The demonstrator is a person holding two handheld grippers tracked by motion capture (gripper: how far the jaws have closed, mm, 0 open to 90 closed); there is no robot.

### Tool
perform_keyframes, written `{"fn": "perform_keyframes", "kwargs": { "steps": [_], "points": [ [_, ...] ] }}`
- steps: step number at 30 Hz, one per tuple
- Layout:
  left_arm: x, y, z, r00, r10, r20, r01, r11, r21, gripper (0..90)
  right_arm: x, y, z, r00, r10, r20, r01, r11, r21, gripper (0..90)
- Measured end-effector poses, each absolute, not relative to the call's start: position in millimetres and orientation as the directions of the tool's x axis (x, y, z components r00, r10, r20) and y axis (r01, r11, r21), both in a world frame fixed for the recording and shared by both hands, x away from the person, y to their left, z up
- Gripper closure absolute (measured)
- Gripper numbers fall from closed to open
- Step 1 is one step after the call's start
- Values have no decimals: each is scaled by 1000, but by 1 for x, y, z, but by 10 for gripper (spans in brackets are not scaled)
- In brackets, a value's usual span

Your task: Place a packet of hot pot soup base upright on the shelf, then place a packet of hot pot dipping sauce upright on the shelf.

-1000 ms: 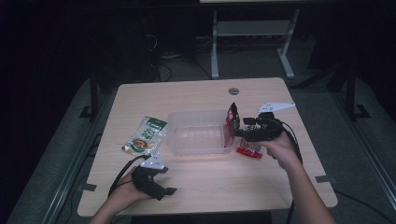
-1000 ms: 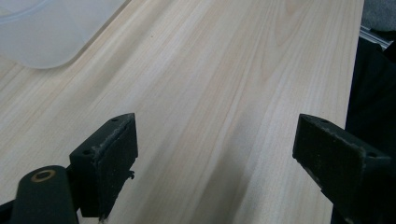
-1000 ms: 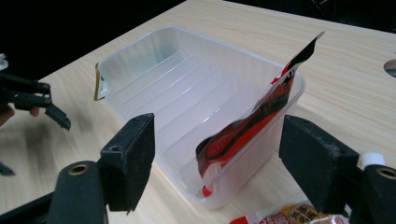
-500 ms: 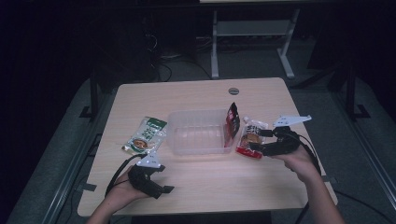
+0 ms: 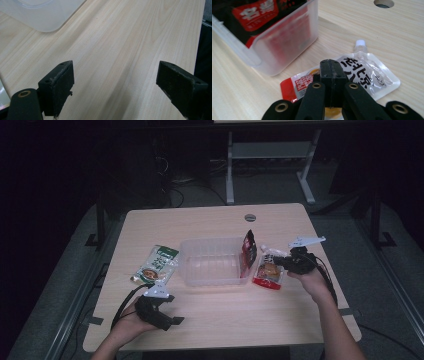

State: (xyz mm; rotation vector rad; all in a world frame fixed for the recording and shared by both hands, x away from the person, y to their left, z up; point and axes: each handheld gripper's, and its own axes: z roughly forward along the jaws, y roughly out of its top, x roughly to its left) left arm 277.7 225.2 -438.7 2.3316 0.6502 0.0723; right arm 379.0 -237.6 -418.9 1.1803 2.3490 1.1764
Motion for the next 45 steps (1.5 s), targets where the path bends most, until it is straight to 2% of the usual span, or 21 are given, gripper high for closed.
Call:
{"fn": "perform_keyframes", "kwargs": {
  "steps": [17,24,32,39,45],
  "points": [
    [276,221,-437,876,467,-115,423,-633,648,144,397,-238,-434,-615,779,119,574,339,745,898],
    [276,221,-438,877,466,-118,423,-634,648,144,402,-235,-450,-617,783,80,609,410,679,899],
    [275,221,-438,877,466,-113,421,-635,648,144,406,-224,-458,-635,772,23,605,479,637,900],
    [275,219,-439,876,467,-121,426,-633,646,144,409,-221,-462,-638,769,27,617,490,616,900],
    [274,220,-439,872,472,-127,433,-626,648,144,402,-215,-459,-674,739,3,605,549,576,900]
  ]
}}
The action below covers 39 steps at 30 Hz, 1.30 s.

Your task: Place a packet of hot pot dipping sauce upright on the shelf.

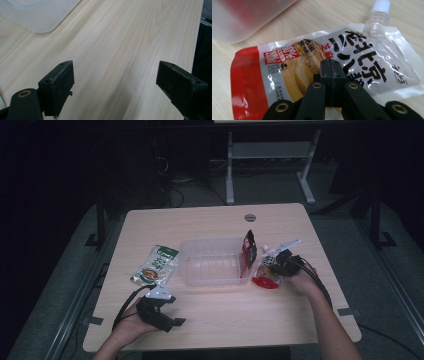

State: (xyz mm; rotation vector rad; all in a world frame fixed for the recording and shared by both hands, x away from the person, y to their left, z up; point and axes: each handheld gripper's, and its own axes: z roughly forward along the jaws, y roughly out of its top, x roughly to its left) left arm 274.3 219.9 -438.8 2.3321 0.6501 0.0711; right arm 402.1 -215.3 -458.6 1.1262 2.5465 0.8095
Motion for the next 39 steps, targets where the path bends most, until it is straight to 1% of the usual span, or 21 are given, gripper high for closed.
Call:
{"fn": "perform_keyframes", "kwargs": {
  "steps": [7,9,13,15,20,25,27,31,36,38,39],
  "points": [
    [275,219,-439,872,470,-137,437,-622,650,144,390,-211,-457,-705,709,16,594,579,559,900],
    [275,219,-439,874,466,-135,433,-624,651,144,385,-208,-455,-722,691,-3,579,608,543,900],
    [275,218,-439,874,466,-140,435,-621,652,144,376,-205,-455,-737,675,-20,561,629,538,900],
    [275,217,-439,878,459,-139,429,-624,653,144,368,-205,-455,-749,662,-1,554,628,547,900],
    [274,213,-440,881,450,-143,428,-632,646,144,358,-202,-455,-767,642,-8,536,646,544,900],
    [274,211,-440,891,433,-133,410,-644,646,144,344,-199,-456,-786,618,28,526,644,555,900],
    [273,209,-441,887,439,-142,418,-634,651,144,341,-198,-456,-790,613,31,523,645,557,900],
    [271,208,-440,896,424,-134,402,-644,652,144,330,-191,-455,-815,579,26,492,668,558,900],
    [272,208,-441,893,427,-141,408,-636,655,144,323,-178,-455,-846,531,45,463,690,557,900],
    [272,208,-441,894,426,-140,406,-637,655,144,321,-173,-455,-862,506,34,437,708,555,900],
    [272,208,-441,893,426,-141,408,-638,654,144,320,-170,-454,-878,479,8,403,729,554,900]
  ]
}}
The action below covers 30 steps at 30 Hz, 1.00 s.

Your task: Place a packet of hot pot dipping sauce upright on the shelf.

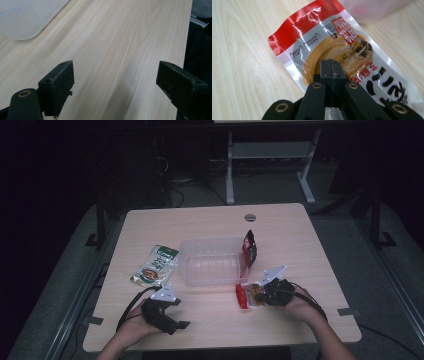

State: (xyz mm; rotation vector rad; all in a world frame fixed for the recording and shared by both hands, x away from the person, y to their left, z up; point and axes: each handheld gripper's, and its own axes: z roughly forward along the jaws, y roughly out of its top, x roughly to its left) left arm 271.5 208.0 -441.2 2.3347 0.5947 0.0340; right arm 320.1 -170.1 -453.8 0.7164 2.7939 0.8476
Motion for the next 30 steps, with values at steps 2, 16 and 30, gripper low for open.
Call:
{"fn": "perform_keyframes", "kwargs": {
  "steps": [2,16,30],
  "points": [
    [271,208,-441,894,425,-138,405,-638,656,144,320,-170,-450,-872,488,24,413,710,571,900],
    [272,209,-441,892,429,-140,409,-636,654,144,342,-173,-454,-809,587,35,487,636,598,900],
    [272,208,-441,895,423,-142,407,-643,649,144,327,-147,-458,-859,507,64,442,673,593,900]
  ]
}}
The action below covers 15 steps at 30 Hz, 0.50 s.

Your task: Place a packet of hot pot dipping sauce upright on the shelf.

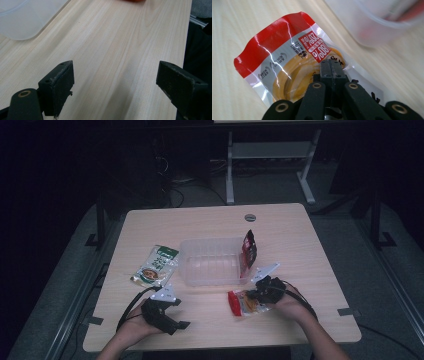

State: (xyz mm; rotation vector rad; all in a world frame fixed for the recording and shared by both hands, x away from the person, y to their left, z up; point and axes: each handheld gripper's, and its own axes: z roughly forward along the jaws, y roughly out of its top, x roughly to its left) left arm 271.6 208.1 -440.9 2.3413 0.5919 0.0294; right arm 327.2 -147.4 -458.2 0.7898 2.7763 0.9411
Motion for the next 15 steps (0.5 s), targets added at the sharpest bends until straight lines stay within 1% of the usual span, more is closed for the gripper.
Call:
{"fn": "perform_keyframes", "kwargs": {
  "steps": [1,5,12,15],
  "points": [
    [272,208,-441,895,424,-142,407,-642,650,145,326,-144,-458,-866,498,53,428,681,594,900],
    [271,207,-441,895,423,-138,405,-644,649,144,320,-127,-458,-872,485,64,422,680,599,900],
    [270,204,-441,900,413,-141,400,-649,648,144,309,-89,-457,-899,437,17,359,715,599,900],
    [269,202,-441,903,409,-131,390,-652,650,150,308,-84,-457,-903,428,22,353,713,606,900]
  ]
}}
